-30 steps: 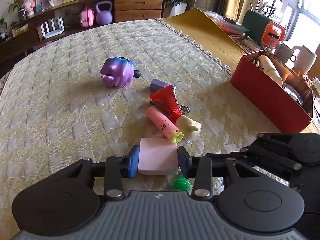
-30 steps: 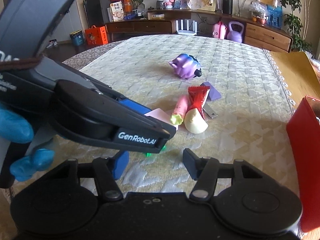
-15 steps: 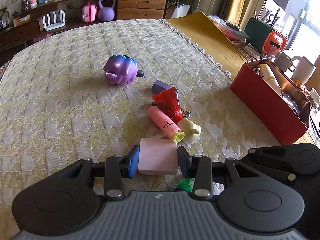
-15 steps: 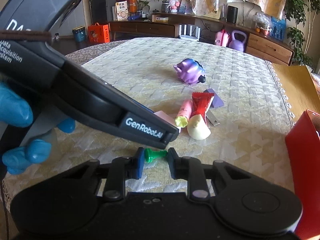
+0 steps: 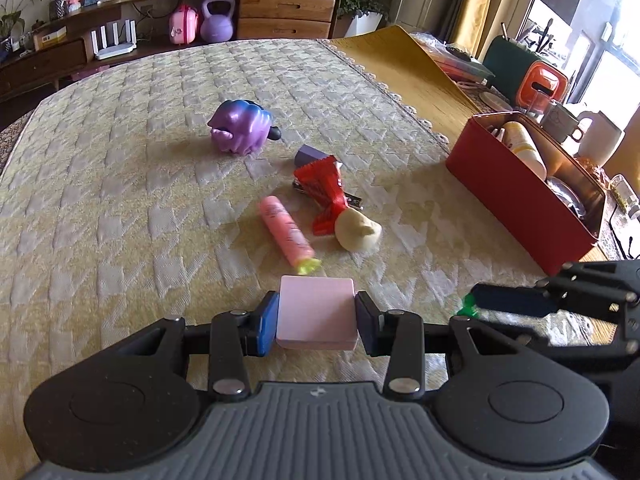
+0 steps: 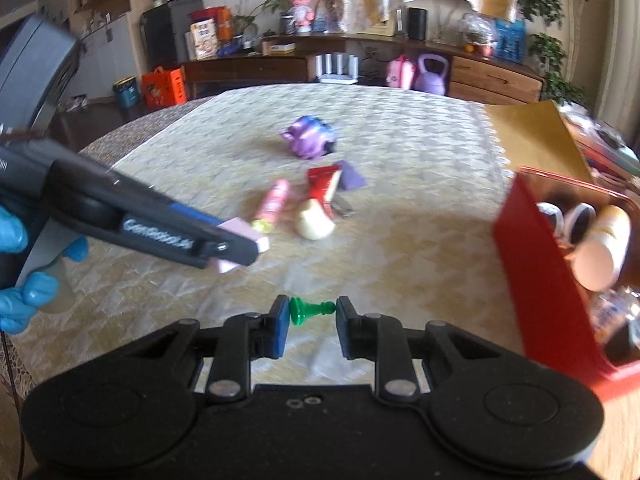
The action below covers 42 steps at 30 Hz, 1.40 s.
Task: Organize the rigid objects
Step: 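Carry the pink block and green piece over the red box with both tools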
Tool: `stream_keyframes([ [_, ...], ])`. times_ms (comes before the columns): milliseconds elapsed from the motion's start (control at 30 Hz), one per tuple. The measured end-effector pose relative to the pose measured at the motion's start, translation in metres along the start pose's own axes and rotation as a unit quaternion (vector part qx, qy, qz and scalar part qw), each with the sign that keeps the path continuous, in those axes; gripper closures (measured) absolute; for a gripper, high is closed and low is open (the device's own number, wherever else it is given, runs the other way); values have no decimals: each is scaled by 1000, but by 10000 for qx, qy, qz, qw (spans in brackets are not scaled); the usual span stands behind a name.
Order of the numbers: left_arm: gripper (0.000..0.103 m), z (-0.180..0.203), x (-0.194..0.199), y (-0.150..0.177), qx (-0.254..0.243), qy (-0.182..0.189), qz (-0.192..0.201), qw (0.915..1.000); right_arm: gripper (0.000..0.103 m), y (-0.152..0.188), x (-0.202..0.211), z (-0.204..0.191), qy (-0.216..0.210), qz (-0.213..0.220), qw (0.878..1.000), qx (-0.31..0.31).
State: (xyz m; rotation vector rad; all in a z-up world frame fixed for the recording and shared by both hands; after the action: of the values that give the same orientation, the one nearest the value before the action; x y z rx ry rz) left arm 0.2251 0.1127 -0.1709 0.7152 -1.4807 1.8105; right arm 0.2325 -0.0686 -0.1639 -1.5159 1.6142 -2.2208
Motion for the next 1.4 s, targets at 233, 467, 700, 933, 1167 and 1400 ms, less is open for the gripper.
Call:
stream_keyframes([
  [233, 63, 22, 17, 0, -116, 67, 91, 9999, 79, 2, 33, 23, 95, 187, 9996, -189],
  [467, 63, 51, 31, -12, -259, 170, 212, 9993, 79, -3, 71, 48, 206, 448, 9982, -328],
  [700, 63, 86, 35, -25, -518, 304, 288, 9978, 79, -6, 97, 91, 527, 655, 9949, -552],
  [933, 63, 128, 28, -39, -841, 431, 291, 9951, 79, -5, 106, 127, 713, 759, 9913, -802],
  [1167, 63, 169, 13, -57, -1070, 552, 317, 9922, 79, 2, 110, 170, 941, 745, 9878, -993],
  [1400, 63, 206, -5, -81, -1317, 591, 321, 9890, 79, 5, 106, 200, 1086, 719, 9865, -995],
])
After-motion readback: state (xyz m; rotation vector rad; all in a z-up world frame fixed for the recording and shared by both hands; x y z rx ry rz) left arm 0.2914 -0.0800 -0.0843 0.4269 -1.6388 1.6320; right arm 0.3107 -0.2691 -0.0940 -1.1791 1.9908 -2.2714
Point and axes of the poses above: each gripper's, at about its wrist camera, not at the fingertips, and x roughly against the way its jaws point, z to its right, y to its underside, the point moved 7 cm from there along -x, roughly the way its jaws point, and after that the axes turned 3 degrees about y, right-handed, at the moved point
